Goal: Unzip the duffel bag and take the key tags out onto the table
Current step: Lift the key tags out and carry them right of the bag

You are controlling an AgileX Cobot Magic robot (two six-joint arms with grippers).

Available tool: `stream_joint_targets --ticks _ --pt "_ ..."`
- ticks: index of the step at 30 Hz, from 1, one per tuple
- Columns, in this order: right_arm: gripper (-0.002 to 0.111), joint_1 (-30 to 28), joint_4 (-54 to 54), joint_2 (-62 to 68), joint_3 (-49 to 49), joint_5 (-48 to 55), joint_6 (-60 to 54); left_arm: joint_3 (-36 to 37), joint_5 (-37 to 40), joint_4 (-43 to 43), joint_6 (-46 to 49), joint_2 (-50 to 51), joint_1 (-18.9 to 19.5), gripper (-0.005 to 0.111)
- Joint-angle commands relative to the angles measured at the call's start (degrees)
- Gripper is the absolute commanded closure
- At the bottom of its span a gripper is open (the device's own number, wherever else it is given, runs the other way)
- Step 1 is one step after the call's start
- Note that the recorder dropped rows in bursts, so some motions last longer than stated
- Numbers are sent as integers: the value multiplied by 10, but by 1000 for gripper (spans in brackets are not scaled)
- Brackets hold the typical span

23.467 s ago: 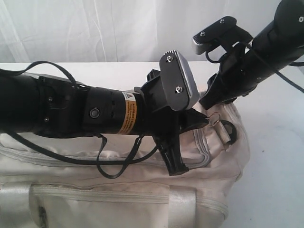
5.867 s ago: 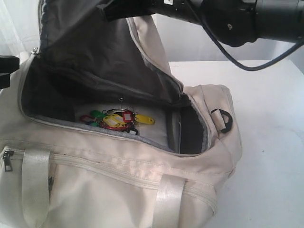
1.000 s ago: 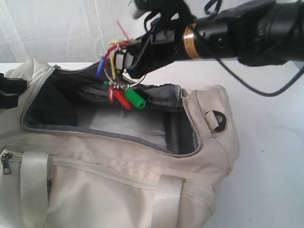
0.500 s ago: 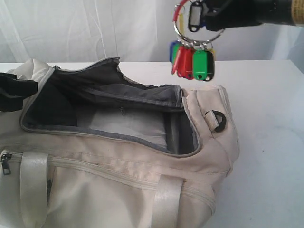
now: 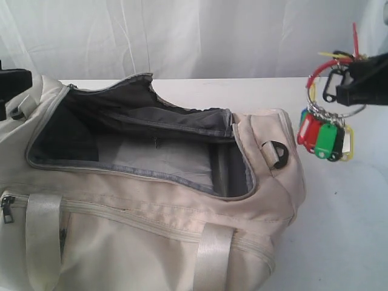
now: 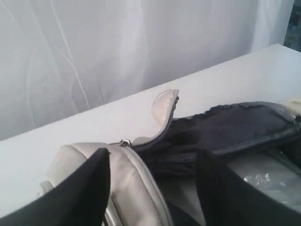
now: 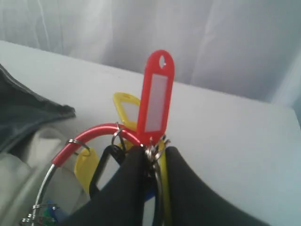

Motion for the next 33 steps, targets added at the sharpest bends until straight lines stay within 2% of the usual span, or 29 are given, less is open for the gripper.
stream_joint_targets --ticks 1,6,10,15,24,33 --pt "108 -15 3 -2 62 52 4 2 -6 -7 0 -50 -1 53" --pt "108 -15 3 29 98 40 9 2 -4 -54 0 -96 -1 55" --pt "108 -15 3 96 98 -22 20 2 -5 -87 0 -125 -1 55" --pt "108 -14 5 167 97 -103 14 2 -8 -89 -2 -151 -1 55" --pt "108 29 174 243 55 -256 -133 2 -21 -89 -16 -164 -1 55" --pt "108 90 180 258 20 -237 -136 2 -31 -89 -18 -164 -1 55"
